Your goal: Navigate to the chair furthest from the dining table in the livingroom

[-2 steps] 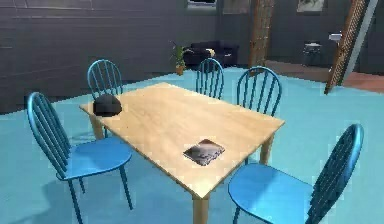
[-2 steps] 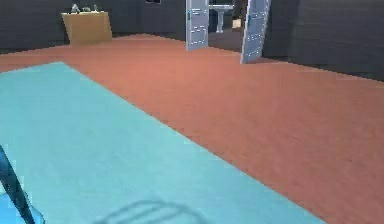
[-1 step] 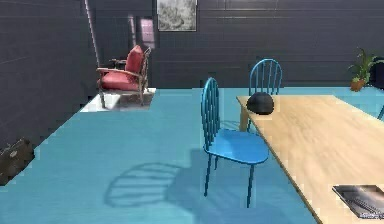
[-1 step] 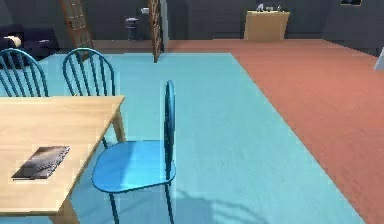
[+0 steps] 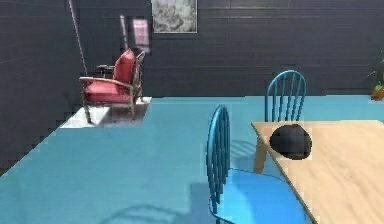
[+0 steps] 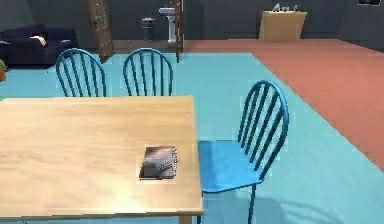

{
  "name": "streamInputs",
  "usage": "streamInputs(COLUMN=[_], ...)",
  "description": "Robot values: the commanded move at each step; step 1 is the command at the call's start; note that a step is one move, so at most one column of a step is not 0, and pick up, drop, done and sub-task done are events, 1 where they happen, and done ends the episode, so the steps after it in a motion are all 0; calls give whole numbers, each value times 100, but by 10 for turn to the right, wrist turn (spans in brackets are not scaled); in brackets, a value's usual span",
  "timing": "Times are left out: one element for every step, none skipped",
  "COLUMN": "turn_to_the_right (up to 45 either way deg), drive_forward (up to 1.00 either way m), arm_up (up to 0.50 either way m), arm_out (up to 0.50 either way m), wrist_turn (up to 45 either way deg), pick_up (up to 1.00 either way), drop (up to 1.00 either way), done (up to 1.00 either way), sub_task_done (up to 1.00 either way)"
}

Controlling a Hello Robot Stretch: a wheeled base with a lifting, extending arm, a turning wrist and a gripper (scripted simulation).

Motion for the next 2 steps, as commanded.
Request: streamInputs(turn_to_the_right=[-210,0], drive_forward=[0,5], arm_up=[0,0], arm_out=[0,0], wrist_turn=[0,0], pick_up=[0,0], drop=[0,0], done=[0,0], sub_task_done=[0,0])
